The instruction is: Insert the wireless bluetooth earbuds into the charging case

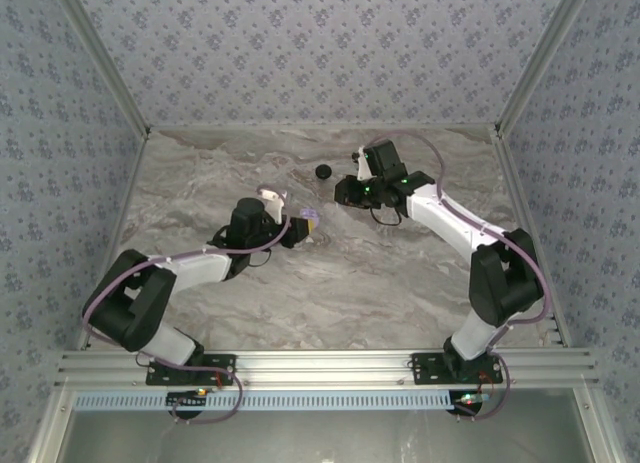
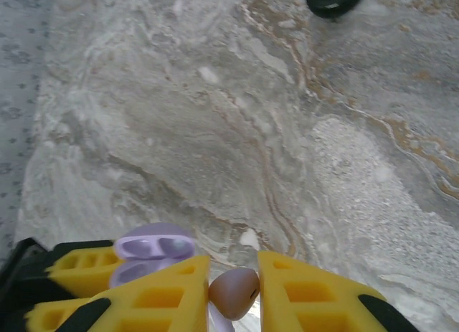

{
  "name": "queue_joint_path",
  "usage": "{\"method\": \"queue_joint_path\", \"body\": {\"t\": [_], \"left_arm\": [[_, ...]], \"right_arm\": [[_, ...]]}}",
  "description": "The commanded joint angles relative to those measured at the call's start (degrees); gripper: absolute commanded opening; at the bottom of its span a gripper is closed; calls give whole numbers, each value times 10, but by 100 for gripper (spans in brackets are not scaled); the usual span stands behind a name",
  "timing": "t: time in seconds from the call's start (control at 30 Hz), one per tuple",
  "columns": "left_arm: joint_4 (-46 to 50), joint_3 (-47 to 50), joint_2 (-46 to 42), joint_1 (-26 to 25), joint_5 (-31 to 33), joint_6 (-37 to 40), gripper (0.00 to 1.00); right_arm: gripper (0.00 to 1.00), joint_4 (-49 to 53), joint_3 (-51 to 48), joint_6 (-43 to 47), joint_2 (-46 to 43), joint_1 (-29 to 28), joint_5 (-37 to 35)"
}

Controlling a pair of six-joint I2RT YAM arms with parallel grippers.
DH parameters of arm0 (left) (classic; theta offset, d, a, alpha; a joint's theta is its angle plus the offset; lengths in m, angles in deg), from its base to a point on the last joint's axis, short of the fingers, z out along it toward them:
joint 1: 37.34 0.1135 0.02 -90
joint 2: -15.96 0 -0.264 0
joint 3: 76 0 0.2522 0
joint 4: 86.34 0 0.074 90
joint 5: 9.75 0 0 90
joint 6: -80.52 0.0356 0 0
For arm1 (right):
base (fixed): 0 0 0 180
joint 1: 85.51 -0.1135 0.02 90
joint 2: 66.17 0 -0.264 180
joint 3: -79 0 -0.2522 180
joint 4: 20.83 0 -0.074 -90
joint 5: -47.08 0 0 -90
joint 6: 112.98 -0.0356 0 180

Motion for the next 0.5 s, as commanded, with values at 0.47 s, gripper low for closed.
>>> {"method": "queue_joint_path", "body": {"t": [0.47], "left_arm": [[-185, -9, 27, -20, -66, -11, 20]], "right_arm": [[24, -71, -3, 0, -50, -6, 72]]}}
